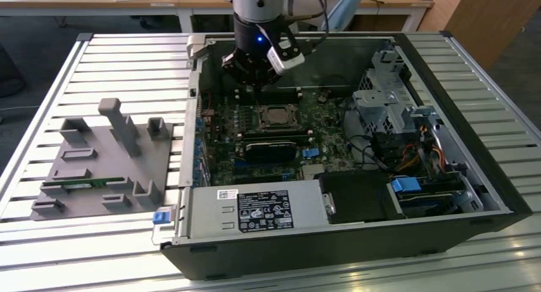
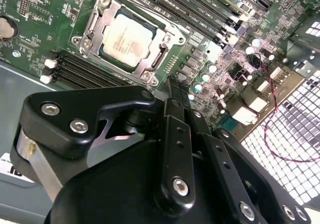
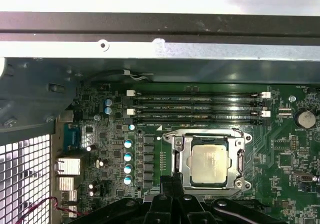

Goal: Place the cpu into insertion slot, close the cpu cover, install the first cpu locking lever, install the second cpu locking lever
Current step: 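Install the first cpu locking lever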

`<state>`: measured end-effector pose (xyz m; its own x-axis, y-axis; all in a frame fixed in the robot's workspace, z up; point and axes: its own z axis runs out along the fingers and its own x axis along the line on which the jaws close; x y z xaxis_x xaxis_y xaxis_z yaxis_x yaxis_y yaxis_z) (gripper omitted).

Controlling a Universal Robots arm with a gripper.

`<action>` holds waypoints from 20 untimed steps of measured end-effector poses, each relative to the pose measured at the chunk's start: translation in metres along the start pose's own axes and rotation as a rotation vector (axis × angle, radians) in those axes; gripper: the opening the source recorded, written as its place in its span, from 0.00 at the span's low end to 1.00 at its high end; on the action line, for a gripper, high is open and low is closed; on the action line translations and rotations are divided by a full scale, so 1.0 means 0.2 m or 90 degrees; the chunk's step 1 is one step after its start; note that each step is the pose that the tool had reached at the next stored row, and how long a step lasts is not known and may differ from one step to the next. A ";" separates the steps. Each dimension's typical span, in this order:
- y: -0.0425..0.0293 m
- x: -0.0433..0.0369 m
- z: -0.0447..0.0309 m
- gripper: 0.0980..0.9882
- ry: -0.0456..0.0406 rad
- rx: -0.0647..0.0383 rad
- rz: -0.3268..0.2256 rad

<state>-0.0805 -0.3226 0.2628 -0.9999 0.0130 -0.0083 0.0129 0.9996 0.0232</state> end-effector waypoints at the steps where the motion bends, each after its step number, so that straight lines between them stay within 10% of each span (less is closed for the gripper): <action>1: 0.000 0.002 0.000 0.02 -0.0001 0.000 0.000; 20: 0.025 0.081 0.003 0.02 -0.0002 -0.001 0.000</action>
<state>-0.0967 -0.3173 0.2622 -0.9999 0.0131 -0.0086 0.0128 0.9996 0.0252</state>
